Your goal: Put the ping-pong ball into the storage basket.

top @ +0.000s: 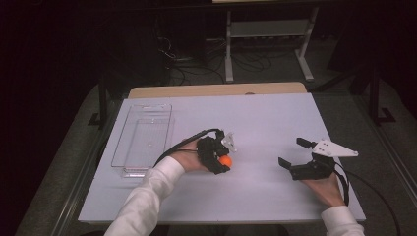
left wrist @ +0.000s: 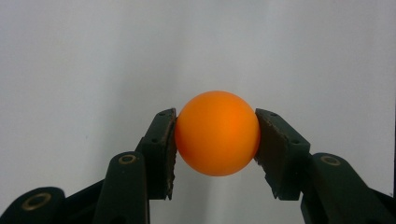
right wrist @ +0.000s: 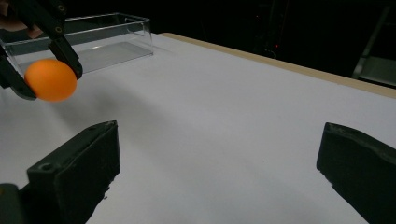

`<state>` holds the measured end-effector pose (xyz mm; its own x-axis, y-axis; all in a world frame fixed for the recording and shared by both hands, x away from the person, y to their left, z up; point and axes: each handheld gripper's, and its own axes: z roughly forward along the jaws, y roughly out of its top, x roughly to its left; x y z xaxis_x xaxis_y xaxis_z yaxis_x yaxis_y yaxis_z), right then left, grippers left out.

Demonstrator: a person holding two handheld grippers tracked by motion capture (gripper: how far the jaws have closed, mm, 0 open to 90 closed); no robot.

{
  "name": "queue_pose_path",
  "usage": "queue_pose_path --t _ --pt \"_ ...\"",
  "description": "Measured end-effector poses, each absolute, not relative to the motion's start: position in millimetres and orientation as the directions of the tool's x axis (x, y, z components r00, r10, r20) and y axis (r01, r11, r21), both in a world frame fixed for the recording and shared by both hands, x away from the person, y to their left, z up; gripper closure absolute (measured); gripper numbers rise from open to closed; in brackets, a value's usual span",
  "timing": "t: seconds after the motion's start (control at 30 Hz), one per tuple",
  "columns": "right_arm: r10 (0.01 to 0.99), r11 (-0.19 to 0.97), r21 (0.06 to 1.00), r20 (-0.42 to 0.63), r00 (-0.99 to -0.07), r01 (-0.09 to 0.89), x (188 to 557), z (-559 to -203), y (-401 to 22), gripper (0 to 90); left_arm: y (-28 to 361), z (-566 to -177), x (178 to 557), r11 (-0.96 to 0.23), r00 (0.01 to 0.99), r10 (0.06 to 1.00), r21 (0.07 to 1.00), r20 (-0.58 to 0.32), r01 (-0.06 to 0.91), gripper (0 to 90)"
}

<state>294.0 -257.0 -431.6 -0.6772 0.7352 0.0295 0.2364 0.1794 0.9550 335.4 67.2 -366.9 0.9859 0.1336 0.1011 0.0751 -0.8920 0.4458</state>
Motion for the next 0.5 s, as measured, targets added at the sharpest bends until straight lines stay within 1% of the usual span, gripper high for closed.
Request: queue_pose_path --t 0.5 --pt "0.736 0.18 0.955 0.029 -0.677 0.236 294 -431 -257 0.0 72 -355 337 -0.891 0.983 0.148 0.445 0.105 0.086 51.2"
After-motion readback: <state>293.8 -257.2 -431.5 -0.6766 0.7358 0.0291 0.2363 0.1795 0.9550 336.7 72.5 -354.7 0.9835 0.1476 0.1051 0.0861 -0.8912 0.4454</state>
